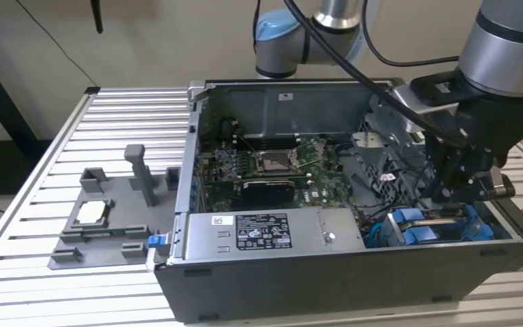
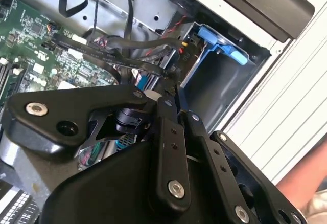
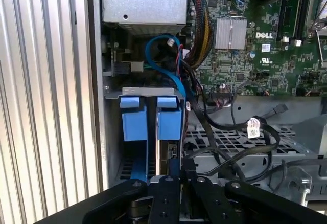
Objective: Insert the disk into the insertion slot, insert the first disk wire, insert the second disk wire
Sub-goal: 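Insert the second disk wire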
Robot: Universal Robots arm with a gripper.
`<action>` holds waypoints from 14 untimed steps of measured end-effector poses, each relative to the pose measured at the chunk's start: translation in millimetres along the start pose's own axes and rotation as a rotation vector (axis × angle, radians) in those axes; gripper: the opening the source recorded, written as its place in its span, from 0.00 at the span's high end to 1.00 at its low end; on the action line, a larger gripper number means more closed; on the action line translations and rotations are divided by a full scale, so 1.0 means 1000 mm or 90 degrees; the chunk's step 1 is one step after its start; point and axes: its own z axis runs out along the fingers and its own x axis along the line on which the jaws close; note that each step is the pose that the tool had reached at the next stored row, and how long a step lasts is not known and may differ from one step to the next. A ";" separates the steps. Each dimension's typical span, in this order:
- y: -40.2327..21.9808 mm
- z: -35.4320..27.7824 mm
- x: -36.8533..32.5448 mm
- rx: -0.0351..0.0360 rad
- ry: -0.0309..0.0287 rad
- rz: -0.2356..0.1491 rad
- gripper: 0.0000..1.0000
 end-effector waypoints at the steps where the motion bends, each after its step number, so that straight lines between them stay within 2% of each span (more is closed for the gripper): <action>1: 0.0003 0.0018 0.0001 0.0001 0.0002 0.001 0.85; 3: 0.0006 0.0040 0.0002 0.0001 0.0002 0.001 0.85; 14: 0.0014 0.0054 0.0003 0.0002 0.0000 0.001 0.85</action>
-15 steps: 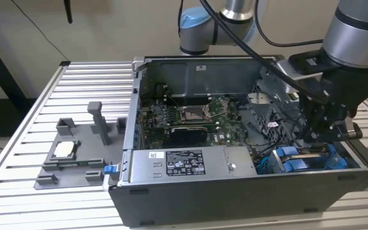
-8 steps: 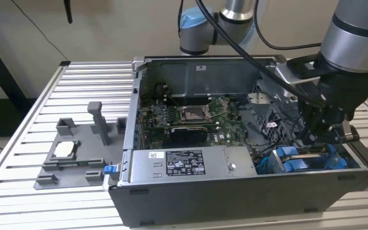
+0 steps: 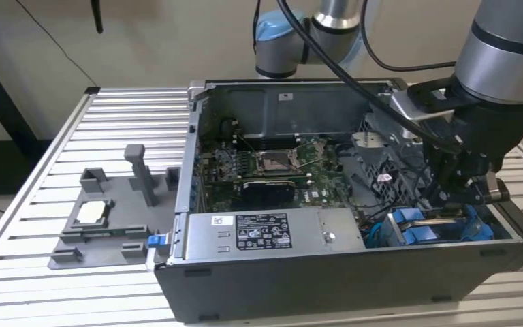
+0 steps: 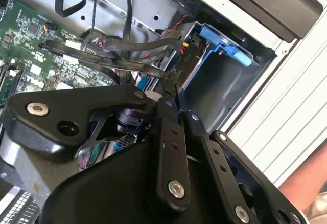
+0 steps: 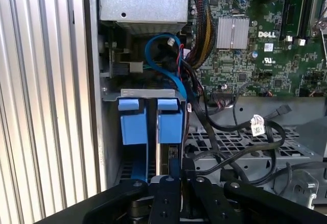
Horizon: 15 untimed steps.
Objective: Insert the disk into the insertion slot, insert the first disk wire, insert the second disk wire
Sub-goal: 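Insert the second disk wire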
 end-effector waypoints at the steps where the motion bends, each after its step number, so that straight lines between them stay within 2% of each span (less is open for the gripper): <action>1: 0.0001 0.0002 0.0000 -0.0001 0.0005 0.000 0.85; 8: 0.0002 0.0004 0.0000 -0.0002 0.0015 -0.001 0.84; 9: 0.0001 0.0004 0.0000 -0.0009 0.0015 0.000 0.84; 10: -0.0001 0.0004 -0.0001 -0.0026 0.0015 0.000 0.77; 12: -0.0001 0.0005 0.0000 -0.0052 0.0018 0.000 0.77; 15: 0.0000 0.0018 0.0001 -0.0061 0.0029 0.000 0.77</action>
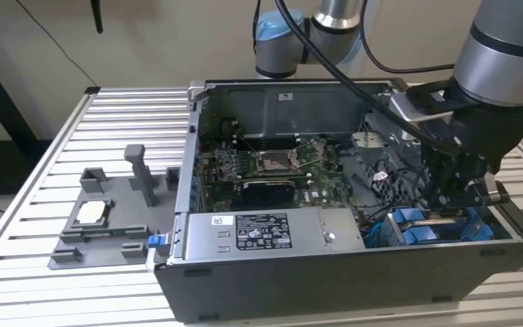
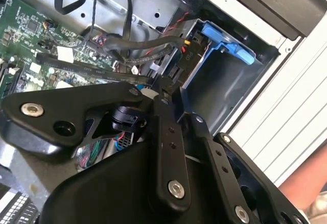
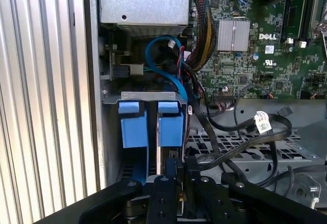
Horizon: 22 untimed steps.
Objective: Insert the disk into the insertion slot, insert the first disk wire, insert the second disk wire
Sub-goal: 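Insert the second disk wire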
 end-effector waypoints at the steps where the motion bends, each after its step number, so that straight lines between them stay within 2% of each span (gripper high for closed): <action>1: 0.0001 0.0003 0.0000 0.0000 0.0000 0.000 0.77; 3: 0.0001 0.0003 0.0000 -0.0001 -0.0008 0.000 0.84; 4: -0.0003 0.0005 0.0000 -0.0003 -0.0010 0.000 0.84; 7: -0.0045 0.0011 0.0004 -0.0051 -0.0010 0.001 0.84; 10: -0.0086 0.0017 0.0007 -0.0053 -0.0013 -0.001 0.84; 16: -0.0085 0.0023 0.0046 -0.0051 -0.0019 -0.003 0.84; 19: -0.0083 0.0037 0.0054 -0.0022 -0.0027 -0.003 0.84; 22: -0.0081 0.0052 0.0056 0.0068 -0.0042 -0.004 0.84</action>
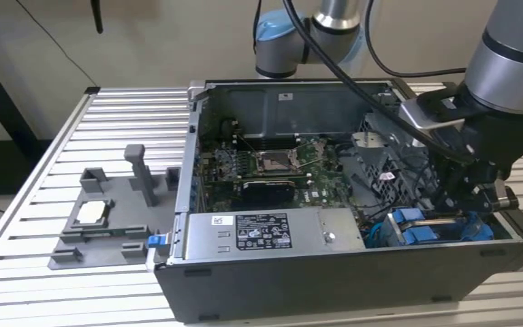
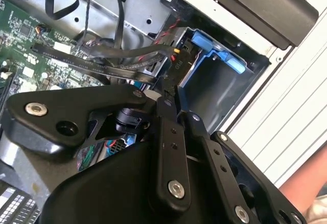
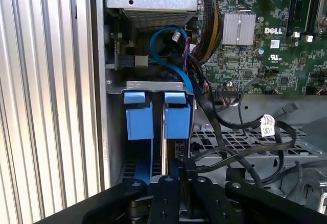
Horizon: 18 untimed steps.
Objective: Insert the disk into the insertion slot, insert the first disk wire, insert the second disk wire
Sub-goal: 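Insert the second disk wire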
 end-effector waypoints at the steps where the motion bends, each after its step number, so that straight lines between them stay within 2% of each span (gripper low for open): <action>1: 0.0001 0.0006 0.0000 0.0027 -0.0002 0.000 0.84; 5: 0.0004 0.0023 0.0002 0.0045 0.0001 0.000 0.84; 18: 0.0026 0.0015 0.0001 0.0046 -0.0019 0.000 0.84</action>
